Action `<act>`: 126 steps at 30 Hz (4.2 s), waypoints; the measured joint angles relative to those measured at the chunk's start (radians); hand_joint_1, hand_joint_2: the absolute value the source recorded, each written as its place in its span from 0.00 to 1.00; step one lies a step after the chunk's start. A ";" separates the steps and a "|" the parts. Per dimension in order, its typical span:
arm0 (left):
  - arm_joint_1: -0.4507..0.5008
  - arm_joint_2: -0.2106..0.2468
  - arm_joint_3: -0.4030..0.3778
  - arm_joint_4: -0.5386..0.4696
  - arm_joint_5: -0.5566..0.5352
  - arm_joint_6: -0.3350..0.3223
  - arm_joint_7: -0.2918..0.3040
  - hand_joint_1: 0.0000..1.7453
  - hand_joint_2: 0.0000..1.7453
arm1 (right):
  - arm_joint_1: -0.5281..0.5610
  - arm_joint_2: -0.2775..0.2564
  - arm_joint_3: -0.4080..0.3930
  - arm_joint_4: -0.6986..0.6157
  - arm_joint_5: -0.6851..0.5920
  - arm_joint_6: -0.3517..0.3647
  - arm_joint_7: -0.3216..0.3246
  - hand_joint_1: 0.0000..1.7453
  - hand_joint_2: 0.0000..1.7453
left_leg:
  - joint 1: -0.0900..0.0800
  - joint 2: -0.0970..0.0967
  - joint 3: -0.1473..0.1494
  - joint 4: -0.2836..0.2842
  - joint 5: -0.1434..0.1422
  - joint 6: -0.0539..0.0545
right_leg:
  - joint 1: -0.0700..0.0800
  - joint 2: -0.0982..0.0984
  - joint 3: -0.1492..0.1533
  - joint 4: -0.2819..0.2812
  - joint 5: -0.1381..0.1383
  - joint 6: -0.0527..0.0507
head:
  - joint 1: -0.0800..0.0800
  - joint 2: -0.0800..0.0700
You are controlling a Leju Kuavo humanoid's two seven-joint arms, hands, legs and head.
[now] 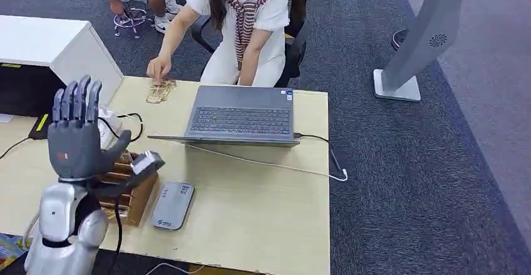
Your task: Pass the card to the sensor for recognition and then transmit it.
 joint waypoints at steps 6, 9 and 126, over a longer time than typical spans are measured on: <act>0.311 -0.015 -0.005 -0.188 0.017 0.173 -0.095 0.00 1.00 | 0.005 0.013 -0.045 0.000 -0.016 -0.027 -0.015 0.00 1.00 | 0.000 -0.003 0.000 0.000 -0.001 -0.001 | 0.000 -0.003 0.000 0.000 -0.002 0.001 | 0.000 0.000; 0.368 -0.019 -0.005 -0.226 0.018 0.174 -0.103 0.00 1.00 | 0.004 0.015 -0.055 0.000 -0.016 -0.027 -0.018 0.00 1.00 | 0.000 -0.004 -0.001 0.000 -0.001 -0.001 | 0.000 -0.005 0.001 0.000 -0.002 0.001 | 0.000 0.000; 0.387 -0.113 0.312 0.036 -0.024 -0.344 -0.020 1.00 1.00 | 0.001 0.035 -0.175 0.000 0.007 0.010 -0.027 0.00 1.00 | 0.001 -0.007 0.001 -0.001 0.000 -0.001 | 0.000 -0.008 0.003 0.000 -0.001 0.000 | 0.000 0.000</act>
